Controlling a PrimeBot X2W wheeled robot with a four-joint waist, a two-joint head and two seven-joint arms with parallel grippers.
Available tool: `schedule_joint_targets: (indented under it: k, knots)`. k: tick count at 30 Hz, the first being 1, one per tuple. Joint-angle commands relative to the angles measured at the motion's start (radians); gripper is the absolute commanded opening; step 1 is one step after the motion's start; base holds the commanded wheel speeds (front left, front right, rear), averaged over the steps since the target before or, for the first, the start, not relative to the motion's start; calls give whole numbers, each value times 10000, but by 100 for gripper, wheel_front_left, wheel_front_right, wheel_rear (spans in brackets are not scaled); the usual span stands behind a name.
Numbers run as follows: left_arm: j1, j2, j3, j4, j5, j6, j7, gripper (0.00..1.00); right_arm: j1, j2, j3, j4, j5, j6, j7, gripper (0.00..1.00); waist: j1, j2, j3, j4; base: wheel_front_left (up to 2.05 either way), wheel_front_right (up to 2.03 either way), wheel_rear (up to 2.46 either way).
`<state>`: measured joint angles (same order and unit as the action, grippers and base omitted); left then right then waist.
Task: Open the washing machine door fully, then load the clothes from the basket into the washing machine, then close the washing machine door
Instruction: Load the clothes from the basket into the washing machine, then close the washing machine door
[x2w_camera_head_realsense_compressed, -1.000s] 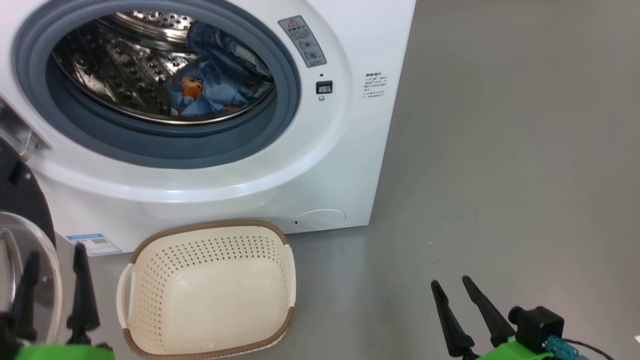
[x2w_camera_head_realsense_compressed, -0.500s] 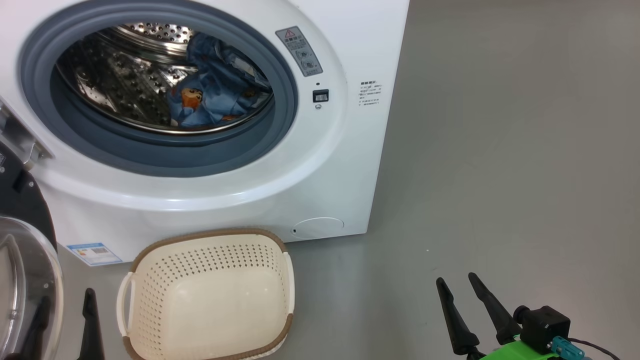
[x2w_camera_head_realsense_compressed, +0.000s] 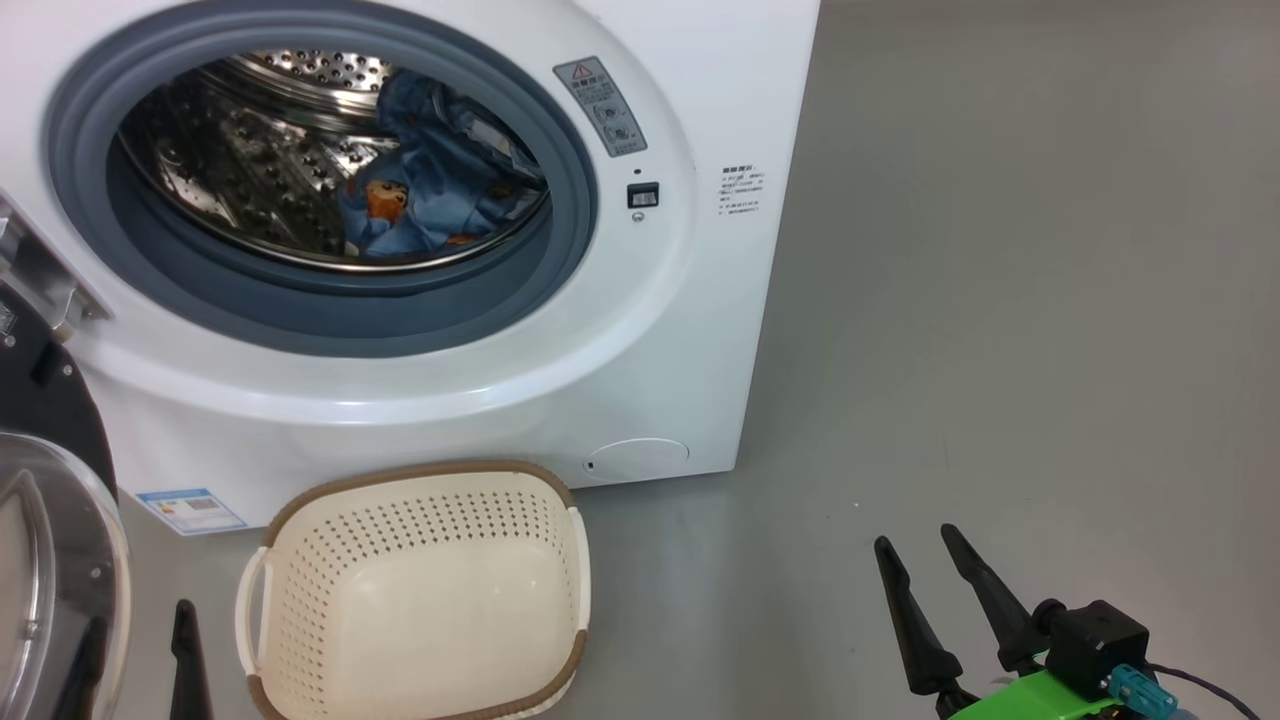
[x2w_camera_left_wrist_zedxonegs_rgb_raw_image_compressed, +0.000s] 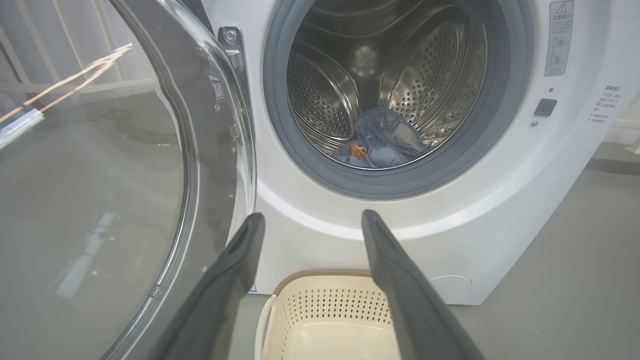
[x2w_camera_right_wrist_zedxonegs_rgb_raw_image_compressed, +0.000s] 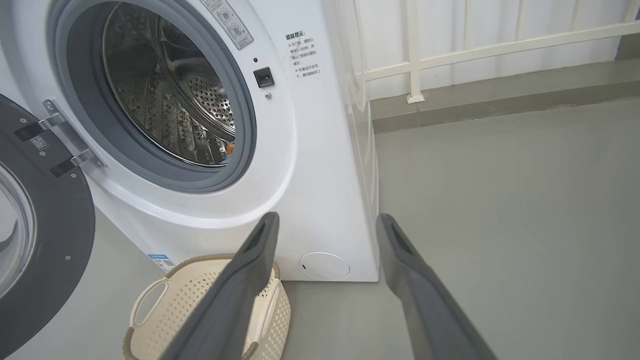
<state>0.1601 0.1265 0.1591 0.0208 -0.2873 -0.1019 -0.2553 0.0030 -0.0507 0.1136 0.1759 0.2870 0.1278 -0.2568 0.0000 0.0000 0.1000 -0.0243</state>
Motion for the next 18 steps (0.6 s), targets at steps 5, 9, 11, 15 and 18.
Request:
schedule_joint_targets:
  k: [5,9,11,15,18]
  knots:
    - [-105,21,389,-38,174,-102,-64,100,16,5,166,-355,-183,29,-49,100,0,0,-79,-4,0,0,0]
    - [-92,-56,396,-10,139,-158,-64,100,51,5,146,-376,-203,29,-49,100,0,0,-144,8,0,0,0]
    - [-76,-81,384,-2,136,-179,-64,100,69,5,148,-380,-214,29,-49,100,0,0,-171,11,0,0,0]
    - [-17,-53,299,9,309,-207,-64,100,103,5,164,-363,-313,29,-49,100,0,0,-253,20,0,0,0]
    - [5,-86,313,10,377,-217,-65,100,141,5,167,-347,-344,29,-49,100,0,0,-295,30,0,0,0]
